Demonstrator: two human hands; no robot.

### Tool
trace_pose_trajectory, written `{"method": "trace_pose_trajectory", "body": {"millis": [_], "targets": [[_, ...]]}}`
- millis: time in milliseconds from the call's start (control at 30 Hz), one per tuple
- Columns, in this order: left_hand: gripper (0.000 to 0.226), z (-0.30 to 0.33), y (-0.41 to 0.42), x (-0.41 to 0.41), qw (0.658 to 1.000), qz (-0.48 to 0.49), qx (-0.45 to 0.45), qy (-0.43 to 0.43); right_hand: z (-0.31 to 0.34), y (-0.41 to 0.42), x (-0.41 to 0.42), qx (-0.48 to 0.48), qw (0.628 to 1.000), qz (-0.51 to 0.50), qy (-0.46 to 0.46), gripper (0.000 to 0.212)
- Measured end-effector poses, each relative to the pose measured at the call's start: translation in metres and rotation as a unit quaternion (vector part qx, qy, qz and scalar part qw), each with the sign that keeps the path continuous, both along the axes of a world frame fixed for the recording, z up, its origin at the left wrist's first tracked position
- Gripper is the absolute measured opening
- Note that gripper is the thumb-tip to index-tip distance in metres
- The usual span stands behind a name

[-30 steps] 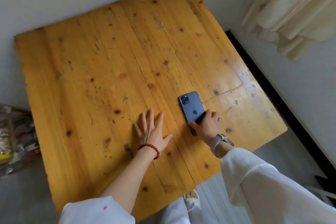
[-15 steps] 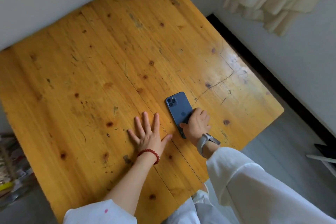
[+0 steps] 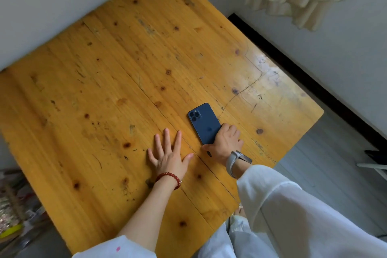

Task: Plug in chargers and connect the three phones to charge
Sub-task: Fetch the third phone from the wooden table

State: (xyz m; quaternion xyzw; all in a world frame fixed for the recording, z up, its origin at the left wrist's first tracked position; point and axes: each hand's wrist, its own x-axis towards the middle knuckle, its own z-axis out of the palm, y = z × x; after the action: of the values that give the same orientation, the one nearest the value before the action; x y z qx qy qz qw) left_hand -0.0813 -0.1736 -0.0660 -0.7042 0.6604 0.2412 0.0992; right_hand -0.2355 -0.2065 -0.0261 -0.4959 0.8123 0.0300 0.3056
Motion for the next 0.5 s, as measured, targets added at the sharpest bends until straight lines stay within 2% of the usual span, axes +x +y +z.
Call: {"method": "trace_pose_trajectory", "body": {"millis": [67,200,367,500], "targets": [[0.081,0.000,0.001,-0.001,1.000,0.002,-0.002,0.000,-0.001,0.002,-0.005,-0.011,0.999,0.004,-0.039,0.062],[0.080,0.007,-0.001,-0.004,1.000,0.008,0.001,0.007,0.006,0.014,-0.022,-0.021,0.991,-0.018,-0.129,0.022],[0.065,0.037,0.000,-0.037,0.994,0.065,-0.014,0.085,0.028,0.070,-0.074,-0.064,0.977,-0.093,-0.182,0.011],[0.056,0.075,0.010,-0.118,0.987,-0.025,-0.063,0.149,0.054,0.140,-0.140,-0.147,0.953,-0.198,-0.176,0.014]]}}
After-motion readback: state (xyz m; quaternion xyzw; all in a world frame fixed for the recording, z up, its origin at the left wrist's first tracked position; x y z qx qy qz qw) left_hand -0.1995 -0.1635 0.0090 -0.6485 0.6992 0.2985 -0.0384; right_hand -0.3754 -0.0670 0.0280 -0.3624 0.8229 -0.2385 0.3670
